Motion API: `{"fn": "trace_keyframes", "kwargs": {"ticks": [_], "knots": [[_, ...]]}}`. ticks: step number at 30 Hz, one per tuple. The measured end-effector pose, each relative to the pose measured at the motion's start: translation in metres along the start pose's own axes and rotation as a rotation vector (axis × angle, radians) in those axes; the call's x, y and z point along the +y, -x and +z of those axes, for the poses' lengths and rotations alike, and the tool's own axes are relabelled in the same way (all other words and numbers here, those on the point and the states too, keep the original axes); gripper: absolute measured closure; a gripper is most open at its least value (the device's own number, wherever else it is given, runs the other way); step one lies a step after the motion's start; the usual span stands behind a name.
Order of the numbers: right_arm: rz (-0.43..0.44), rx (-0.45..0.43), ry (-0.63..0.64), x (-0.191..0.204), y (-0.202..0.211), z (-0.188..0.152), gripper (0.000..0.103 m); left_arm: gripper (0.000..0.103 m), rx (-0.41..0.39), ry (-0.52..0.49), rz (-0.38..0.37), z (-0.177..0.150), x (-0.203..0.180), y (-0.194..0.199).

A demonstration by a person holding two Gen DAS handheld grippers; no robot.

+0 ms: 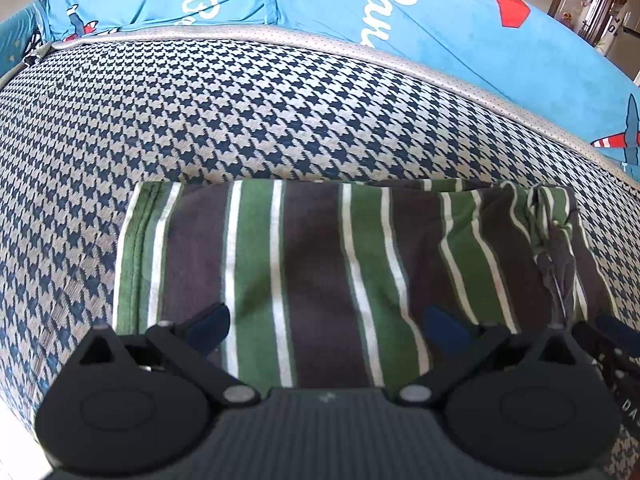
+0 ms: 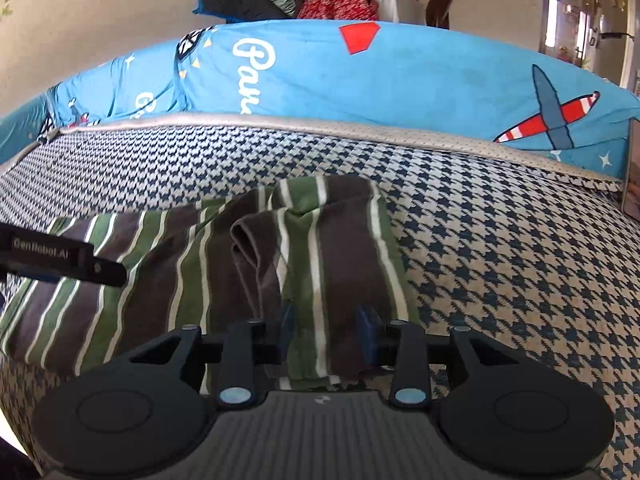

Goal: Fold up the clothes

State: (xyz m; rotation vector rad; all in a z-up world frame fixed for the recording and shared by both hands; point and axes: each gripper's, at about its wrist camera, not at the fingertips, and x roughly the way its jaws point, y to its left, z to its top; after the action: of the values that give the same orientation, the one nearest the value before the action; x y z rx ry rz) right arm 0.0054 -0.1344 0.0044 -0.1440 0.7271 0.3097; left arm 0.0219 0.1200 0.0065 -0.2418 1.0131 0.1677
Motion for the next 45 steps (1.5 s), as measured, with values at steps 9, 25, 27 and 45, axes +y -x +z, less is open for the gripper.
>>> {"fn": "trace_keyframes", "kwargs": {"ticks": [9,25,27,45], "knots": [[-0.022,-0.01,0.12,0.025,-0.007,-0.015,0.067,0.0,0.007,0.055,0.035,0.0,0.039,0.002],[0.203,-0.114,0.197,0.085,0.047,-0.034,0.066,0.0,0.034,-0.012,-0.025,0.0,0.071,0.018],[0.263,-0.108,0.249,0.1,0.048,-0.039,0.066,0.0,0.035,-0.028,-0.02,0.003,0.072,0.018],[0.517,-0.143,0.636,0.203,0.036,-0.053,0.067,0.0,0.075,-0.126,-0.032,0.033,0.078,0.005]]}}
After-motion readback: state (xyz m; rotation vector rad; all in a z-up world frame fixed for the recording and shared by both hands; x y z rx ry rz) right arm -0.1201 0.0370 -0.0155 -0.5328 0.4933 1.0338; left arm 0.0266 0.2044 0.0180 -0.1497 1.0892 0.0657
